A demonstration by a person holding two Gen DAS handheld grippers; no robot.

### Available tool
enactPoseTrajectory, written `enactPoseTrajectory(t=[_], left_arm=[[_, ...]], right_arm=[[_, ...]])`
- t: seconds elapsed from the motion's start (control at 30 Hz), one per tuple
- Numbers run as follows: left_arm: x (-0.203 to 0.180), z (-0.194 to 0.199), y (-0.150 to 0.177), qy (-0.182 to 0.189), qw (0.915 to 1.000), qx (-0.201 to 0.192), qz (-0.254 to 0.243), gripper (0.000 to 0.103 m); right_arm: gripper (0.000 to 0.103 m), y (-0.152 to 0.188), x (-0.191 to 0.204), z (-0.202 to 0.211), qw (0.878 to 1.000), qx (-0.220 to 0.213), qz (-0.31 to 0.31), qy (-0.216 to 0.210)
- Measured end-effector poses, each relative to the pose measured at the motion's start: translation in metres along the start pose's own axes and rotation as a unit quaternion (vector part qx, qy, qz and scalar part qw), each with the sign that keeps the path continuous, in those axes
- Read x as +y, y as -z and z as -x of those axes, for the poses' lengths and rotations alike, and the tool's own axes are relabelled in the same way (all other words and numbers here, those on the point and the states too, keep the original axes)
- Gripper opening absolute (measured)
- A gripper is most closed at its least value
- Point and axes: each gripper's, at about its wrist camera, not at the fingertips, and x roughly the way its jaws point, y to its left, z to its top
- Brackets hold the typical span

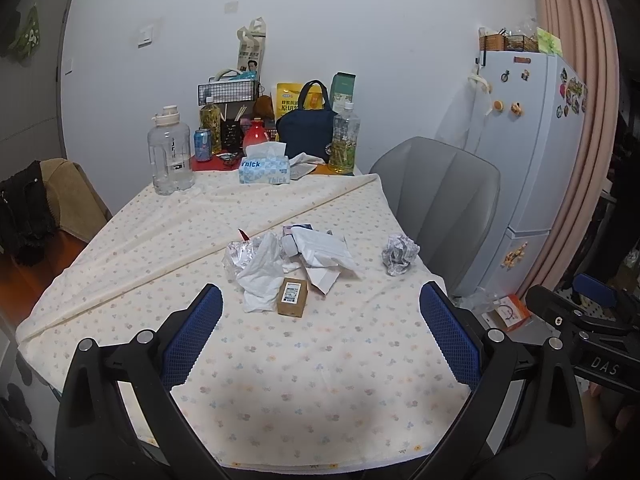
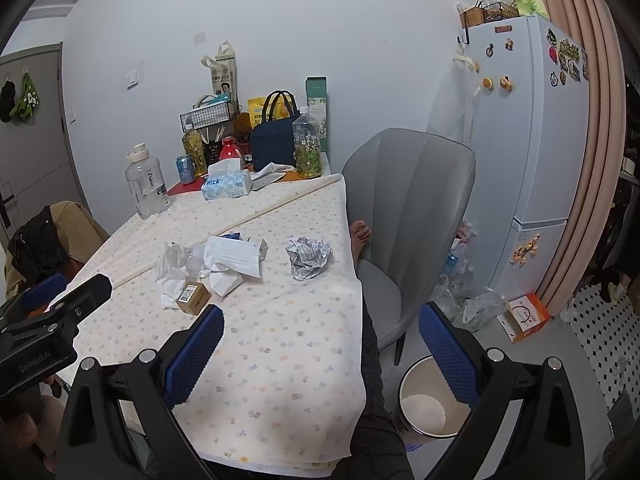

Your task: Collect trash

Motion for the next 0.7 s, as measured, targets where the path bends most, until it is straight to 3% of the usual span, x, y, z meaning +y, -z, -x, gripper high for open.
enactPoseTrajectory(t=[0.37, 0.7], left_arm=[[0.002, -0.001, -0.001, -0.005, 1.0, -0.001, 0.007, 0.098], [0.005, 0.004, 0.002, -0.01, 0.9999, -0.004, 0.007, 0.098]], right_arm=[[0.096, 0.004, -0.011, 0.006, 1.0, -0.011, -0.006, -0.008], [0.096, 0.01, -0.008, -0.006, 1.0, 0.006, -0.007, -0.017]])
